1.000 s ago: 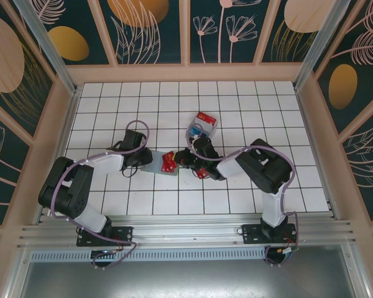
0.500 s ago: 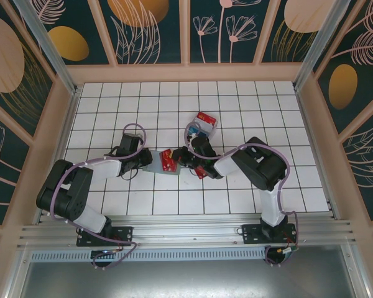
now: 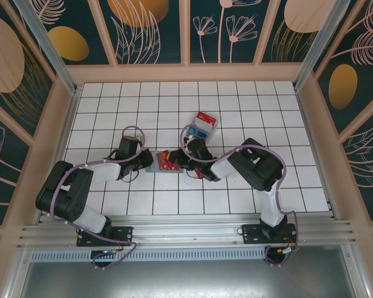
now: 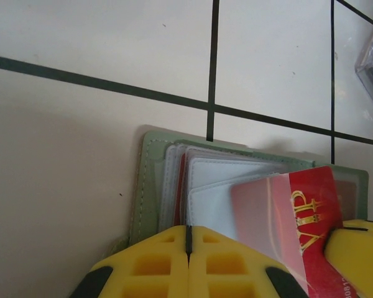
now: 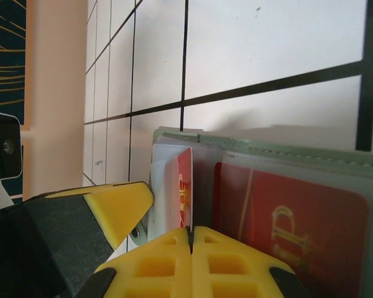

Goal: Put the credit cards into the card holder
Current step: Insert the credit card into the card slot.

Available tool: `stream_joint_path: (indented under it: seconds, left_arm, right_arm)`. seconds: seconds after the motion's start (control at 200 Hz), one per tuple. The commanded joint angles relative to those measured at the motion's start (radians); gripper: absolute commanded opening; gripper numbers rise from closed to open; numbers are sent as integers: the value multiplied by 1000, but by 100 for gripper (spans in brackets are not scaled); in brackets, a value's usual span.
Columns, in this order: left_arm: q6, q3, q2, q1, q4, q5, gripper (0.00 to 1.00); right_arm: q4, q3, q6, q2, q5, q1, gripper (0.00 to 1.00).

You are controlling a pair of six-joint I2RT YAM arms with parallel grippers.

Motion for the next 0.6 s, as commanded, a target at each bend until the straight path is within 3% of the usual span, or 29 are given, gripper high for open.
stream_joint_path:
  seconds: [0.0,0.39,0.596]
  left_arm:
    - [-47,-65,25,-16,-92,86,3]
    - [-68,-74,15,-36,-83,86,3]
    - [-53,-62,10,-36,-115,65,2]
  right_arm:
    - [3,-4,-10,13,63,35,0]
    - [-27,24,-23,25,79,67,0]
    - [-145,20,-111,-73,130,73,26]
